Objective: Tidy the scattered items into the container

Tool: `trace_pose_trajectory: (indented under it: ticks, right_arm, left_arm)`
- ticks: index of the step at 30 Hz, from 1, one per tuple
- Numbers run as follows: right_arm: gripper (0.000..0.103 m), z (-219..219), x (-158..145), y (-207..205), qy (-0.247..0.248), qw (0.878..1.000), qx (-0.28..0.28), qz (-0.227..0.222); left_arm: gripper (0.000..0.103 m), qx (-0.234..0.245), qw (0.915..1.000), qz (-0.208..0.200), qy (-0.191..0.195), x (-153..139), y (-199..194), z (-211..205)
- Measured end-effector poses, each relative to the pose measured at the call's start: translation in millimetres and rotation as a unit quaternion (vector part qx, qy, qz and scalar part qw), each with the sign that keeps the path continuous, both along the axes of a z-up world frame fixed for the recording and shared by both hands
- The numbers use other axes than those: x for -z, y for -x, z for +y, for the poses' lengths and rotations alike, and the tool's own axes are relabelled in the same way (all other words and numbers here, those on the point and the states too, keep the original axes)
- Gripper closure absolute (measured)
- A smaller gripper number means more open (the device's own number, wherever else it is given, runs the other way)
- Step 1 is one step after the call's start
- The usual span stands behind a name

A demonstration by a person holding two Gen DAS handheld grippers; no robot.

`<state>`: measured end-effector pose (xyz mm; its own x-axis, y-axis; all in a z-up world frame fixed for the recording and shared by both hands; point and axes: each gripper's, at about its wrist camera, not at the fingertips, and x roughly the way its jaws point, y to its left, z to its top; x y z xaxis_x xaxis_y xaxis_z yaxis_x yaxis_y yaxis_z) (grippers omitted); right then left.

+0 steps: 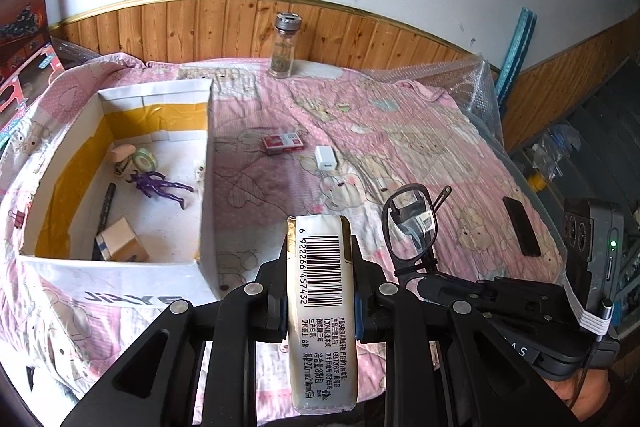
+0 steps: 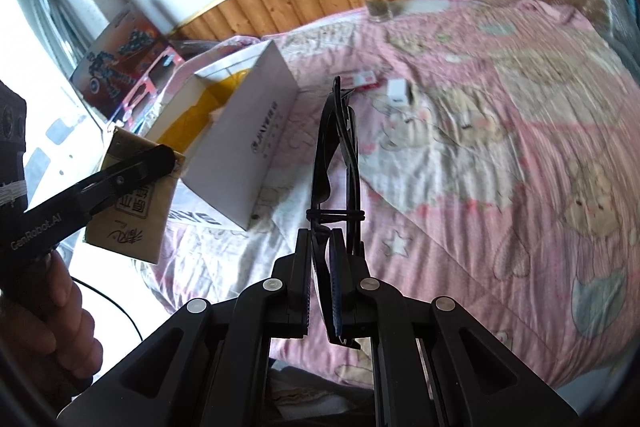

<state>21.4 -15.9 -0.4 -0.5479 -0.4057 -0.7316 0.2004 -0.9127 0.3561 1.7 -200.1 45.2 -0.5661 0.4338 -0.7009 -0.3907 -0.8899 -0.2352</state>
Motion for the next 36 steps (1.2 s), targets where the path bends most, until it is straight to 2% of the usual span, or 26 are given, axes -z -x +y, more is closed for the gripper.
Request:
trace_pose_trajectory:
  ticks: [21, 36]
  right_arm:
    - [0.095, -66.2, -25.8, 36.0, -0.039, 0.994, -0.101, 0.028]
    - [0.095, -94.0, -32.1, 62.9, -0.055, 0.99, -0.127, 0.031]
  left_arm:
    - [0.08, -0.058, 0.9979, -0.003, -0.029, -3.6, 25.6, -59.4]
    - [0.08, -0.078, 0.9957, -0.012, -0.049, 0.0, 46.6, -83.8]
